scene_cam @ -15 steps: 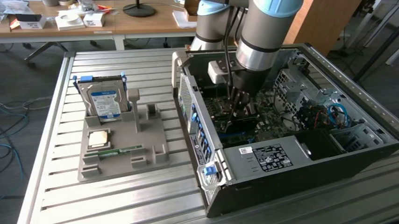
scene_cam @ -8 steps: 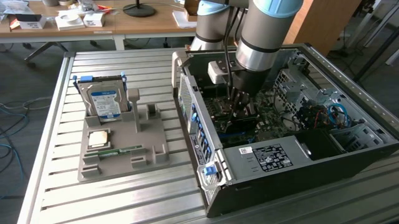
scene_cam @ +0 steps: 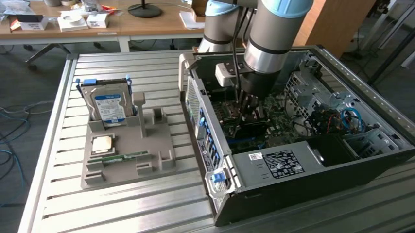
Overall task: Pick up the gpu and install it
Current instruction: 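Press down on the gpu until it lock into place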
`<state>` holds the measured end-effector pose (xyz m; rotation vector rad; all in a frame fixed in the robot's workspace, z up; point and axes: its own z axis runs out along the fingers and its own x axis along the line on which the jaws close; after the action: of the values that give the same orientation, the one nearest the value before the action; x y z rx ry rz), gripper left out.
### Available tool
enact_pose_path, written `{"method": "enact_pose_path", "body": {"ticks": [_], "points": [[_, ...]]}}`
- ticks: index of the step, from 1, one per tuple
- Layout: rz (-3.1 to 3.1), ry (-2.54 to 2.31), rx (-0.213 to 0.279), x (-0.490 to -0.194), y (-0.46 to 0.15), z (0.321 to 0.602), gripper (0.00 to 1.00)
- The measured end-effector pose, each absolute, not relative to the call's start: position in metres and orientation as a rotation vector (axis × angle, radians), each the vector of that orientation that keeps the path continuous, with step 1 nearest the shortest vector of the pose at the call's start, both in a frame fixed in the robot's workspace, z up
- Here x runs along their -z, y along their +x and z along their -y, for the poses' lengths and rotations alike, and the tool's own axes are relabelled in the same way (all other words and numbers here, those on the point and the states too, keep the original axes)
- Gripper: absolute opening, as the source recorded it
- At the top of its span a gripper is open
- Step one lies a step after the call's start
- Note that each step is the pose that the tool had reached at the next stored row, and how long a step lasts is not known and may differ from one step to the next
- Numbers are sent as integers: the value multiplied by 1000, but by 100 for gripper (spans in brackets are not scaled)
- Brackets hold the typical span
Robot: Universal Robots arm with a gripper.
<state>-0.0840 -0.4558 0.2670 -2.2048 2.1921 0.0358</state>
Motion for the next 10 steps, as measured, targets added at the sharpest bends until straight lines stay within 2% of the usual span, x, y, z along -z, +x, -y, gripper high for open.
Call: {"method": "enact_pose_path", "body": {"ticks": [10], "points": [[-2192, -2205, -36, -267, -86, 455, 11]]}}
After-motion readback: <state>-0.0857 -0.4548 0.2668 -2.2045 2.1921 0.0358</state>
